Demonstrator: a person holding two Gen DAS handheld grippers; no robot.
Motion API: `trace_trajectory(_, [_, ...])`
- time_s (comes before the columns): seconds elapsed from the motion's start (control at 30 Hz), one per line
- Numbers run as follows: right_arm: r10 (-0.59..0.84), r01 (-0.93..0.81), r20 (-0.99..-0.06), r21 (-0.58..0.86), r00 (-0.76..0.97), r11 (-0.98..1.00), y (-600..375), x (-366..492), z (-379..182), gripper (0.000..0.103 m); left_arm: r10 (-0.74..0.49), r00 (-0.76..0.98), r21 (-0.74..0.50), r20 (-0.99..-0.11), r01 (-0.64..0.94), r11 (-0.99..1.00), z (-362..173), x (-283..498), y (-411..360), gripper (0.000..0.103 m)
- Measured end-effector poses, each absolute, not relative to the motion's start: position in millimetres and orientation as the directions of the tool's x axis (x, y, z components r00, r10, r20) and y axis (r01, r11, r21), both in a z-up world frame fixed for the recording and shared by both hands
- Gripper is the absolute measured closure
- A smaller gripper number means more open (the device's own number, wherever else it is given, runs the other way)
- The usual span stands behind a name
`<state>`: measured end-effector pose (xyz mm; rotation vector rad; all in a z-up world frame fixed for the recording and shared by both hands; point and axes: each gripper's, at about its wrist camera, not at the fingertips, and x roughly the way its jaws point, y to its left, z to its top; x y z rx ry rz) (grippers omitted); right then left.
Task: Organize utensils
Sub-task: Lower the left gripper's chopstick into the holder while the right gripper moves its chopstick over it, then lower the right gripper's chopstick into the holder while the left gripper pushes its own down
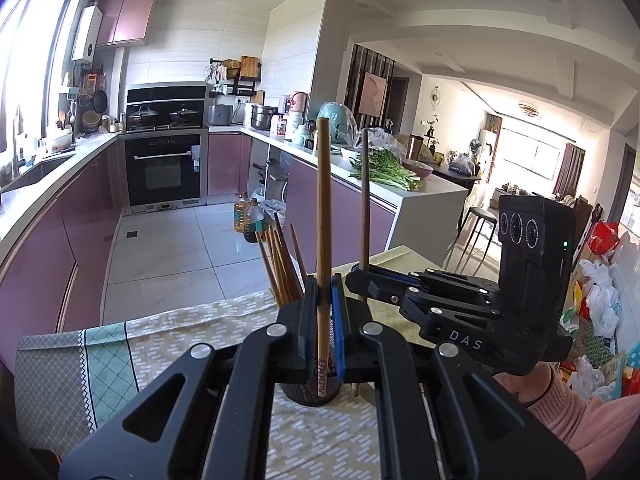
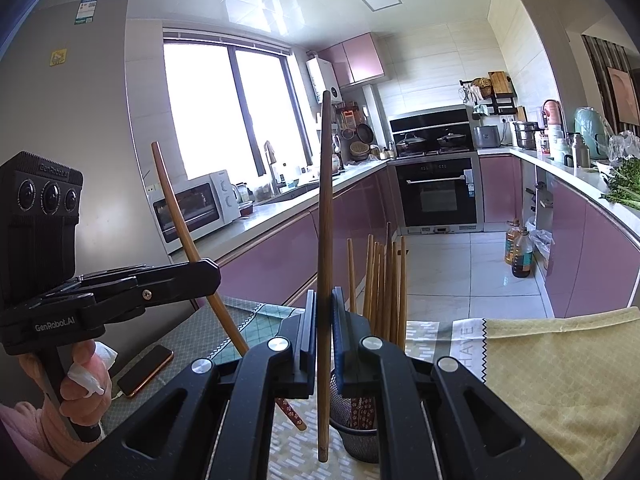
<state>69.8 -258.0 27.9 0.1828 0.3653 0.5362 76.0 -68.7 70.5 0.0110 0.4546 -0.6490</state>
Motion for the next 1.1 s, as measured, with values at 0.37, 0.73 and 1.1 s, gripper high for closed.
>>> trace_trajectory(0.37, [0.521, -0.459, -0.267, 0.261, 0.811, 0.849, -261.3, 73.4, 38.1, 0.097, -0.592, 0.705, -0.13, -0.39, 0.594, 0.794, 73.8, 76.6, -67.6, 0.095])
trace_trajectory(0.73, [0.5, -0.441, -0.265, 0.251, 0.825, 0.861, -256.6, 84.7, 40.9, 0.097, -0.589, 0.715, -0.125, -0.378, 0.591, 0.797, 76.4, 78.4, -73.3, 0.095])
trace_trajectory(1.1, [0.47, -0.409, -0.289, 0.248, 0.834, 0.878, -254.1, 98.7, 35.8, 0.097, -0.571, 0.725, -0.105, -0.386, 0.58, 0.808, 73.0, 84.1, -87.9, 0.095])
